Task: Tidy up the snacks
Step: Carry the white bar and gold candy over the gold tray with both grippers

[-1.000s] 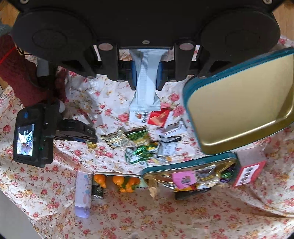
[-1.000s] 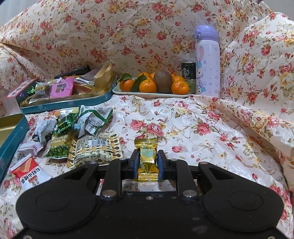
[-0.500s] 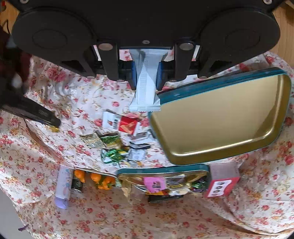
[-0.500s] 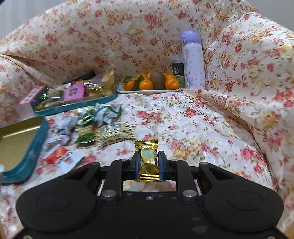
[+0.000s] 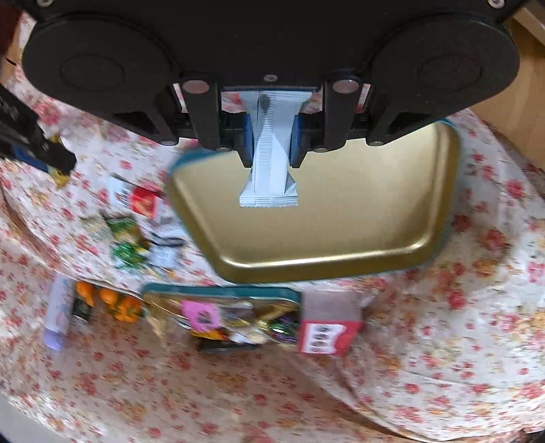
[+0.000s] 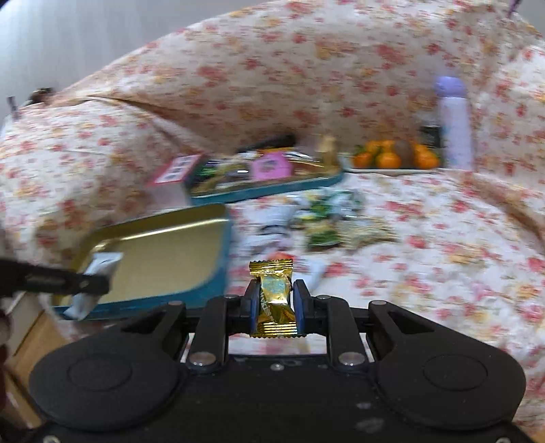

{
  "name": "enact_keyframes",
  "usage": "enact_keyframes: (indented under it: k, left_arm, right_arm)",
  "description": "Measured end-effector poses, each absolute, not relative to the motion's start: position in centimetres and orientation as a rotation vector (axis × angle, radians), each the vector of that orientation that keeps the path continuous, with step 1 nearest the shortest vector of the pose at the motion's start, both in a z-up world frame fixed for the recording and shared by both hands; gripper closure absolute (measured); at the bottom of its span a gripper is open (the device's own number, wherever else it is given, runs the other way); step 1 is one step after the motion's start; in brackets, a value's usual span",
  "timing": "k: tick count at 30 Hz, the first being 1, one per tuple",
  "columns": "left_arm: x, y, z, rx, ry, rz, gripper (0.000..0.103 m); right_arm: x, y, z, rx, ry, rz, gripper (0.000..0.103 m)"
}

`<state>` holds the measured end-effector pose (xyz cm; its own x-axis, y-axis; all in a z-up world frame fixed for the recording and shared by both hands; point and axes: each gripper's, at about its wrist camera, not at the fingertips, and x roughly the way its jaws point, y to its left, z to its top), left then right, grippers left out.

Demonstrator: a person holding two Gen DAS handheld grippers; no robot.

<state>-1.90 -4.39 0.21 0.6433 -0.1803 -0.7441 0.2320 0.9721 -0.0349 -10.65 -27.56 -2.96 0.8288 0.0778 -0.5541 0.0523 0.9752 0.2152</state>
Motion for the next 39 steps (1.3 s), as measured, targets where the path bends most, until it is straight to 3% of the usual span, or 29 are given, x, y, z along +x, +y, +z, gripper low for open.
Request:
enact_keyframes:
  k: [10, 21, 39]
  left_arm:
    - [2.5, 1.4, 1.2, 0.049, 0.795, -0.074, 0.075]
    - [4.2, 5.0, -1.1, -0.047, 0.891, -0.022, 0.075]
    - [5.5, 6.0, -2.5, -0.071, 0.941, -0.008, 0.075]
  right_arm:
    - [-7.8, -21.7, -0.5, 0.245, 0.576, 0.171, 0.082]
    - [-2.7, -16.6, 0.7, 0.216, 0.552, 0.234, 0.082]
    - [0.8, -12.3, -2.2, 0.182, 0.651, 0.205, 0.082]
